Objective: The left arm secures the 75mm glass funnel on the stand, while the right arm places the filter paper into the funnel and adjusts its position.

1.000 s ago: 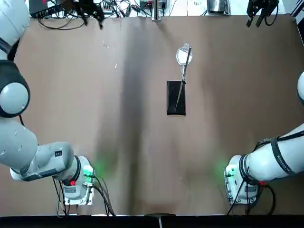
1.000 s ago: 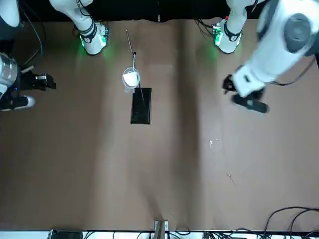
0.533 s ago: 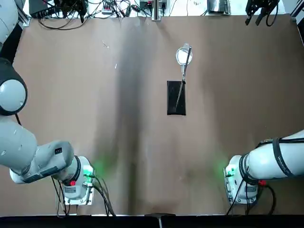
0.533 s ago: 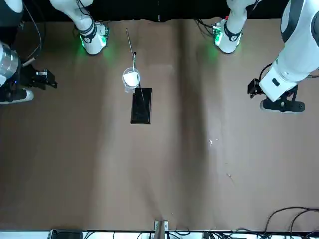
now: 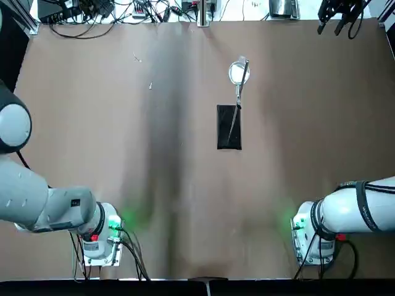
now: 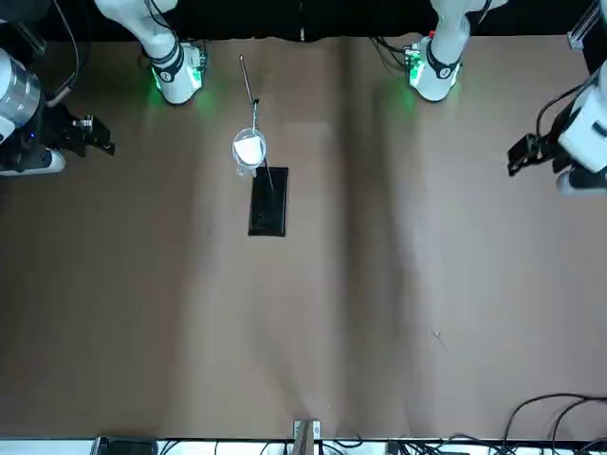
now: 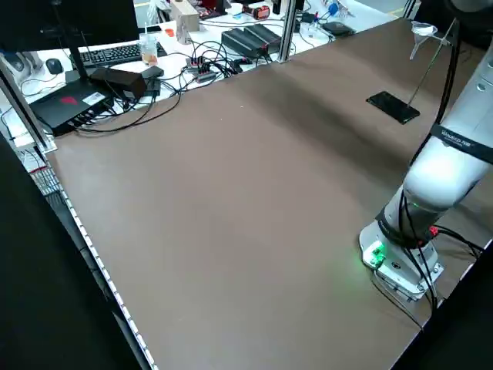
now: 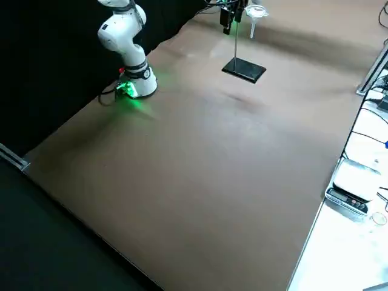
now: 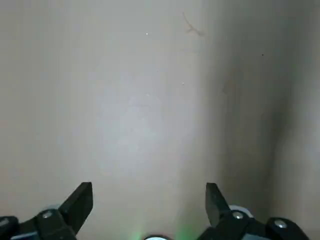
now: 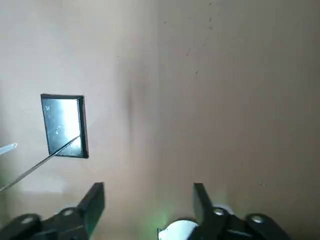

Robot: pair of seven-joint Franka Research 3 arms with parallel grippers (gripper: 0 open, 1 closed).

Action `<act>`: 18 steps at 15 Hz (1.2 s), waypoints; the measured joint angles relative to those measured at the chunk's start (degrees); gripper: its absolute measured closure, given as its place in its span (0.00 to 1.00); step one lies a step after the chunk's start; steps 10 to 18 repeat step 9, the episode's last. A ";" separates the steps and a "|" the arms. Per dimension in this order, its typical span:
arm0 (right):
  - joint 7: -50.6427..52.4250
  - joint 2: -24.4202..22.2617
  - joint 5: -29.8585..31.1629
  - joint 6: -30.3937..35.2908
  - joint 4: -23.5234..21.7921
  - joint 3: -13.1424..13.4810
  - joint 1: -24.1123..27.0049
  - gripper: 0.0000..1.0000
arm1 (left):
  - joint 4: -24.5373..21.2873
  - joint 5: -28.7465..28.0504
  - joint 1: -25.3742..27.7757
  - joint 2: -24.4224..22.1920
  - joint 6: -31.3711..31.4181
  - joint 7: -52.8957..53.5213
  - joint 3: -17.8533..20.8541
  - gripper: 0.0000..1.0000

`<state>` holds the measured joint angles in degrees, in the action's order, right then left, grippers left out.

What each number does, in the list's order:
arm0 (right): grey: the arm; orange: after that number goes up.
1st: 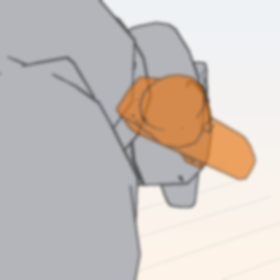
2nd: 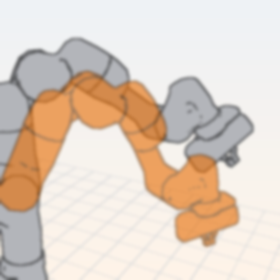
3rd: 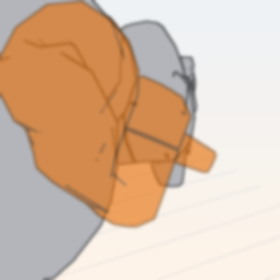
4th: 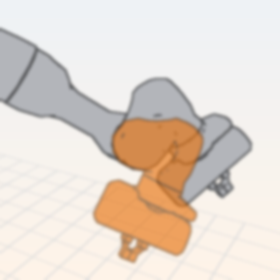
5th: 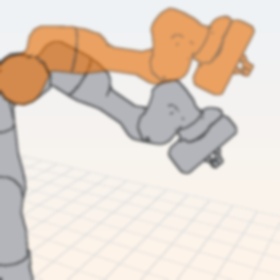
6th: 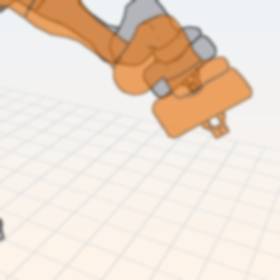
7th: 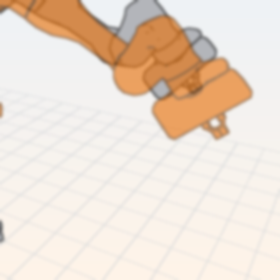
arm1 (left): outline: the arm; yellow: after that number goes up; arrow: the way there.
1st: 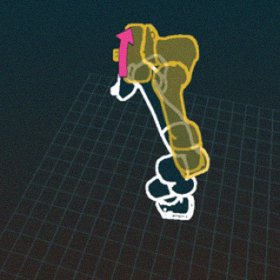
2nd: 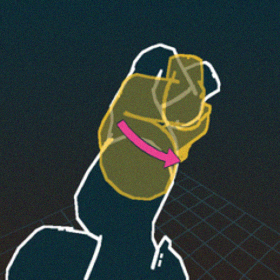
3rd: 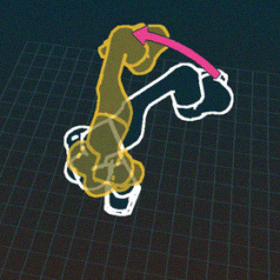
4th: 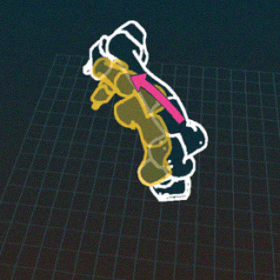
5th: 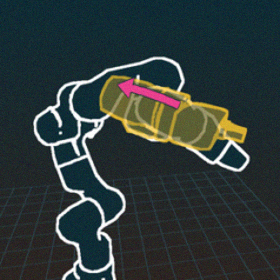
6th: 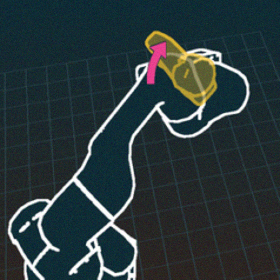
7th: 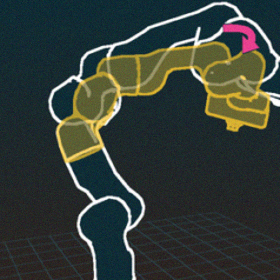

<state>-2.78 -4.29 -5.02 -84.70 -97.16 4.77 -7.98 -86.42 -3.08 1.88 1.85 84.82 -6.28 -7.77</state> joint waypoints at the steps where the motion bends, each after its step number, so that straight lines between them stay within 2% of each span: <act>1: 0.00 0.01 0.14 -0.21 -0.08 0.00 0.00 0.11 | -0.02 0.01 -0.90 -0.59 -0.32 0.00 0.83 0.00; 2: 0.00 0.01 0.30 -0.29 -0.11 0.00 0.00 0.02 | -0.06 0.01 -1.25 -0.90 -0.46 -0.02 0.91 0.00; 3: 0.00 0.01 0.42 -0.33 -0.11 0.03 0.01 0.00 | -0.11 0.00 -1.46 -0.96 -0.47 -0.07 0.90 0.00; 6: -0.13 -0.04 0.75 -0.45 0.01 0.47 0.61 0.00 | -0.79 -2.37 -1.46 -0.78 -0.47 -0.05 -0.15 0.00; 9: -0.13 -0.19 0.89 -0.91 1.27 0.71 3.72 0.00 | -1.01 -4.64 1.57 -0.48 -0.47 -0.14 -5.22 0.00; 18: -0.13 -0.19 0.89 -0.91 1.27 0.71 3.72 0.00 | -1.01 -4.64 1.57 -0.48 -0.47 -0.14 -5.22 0.00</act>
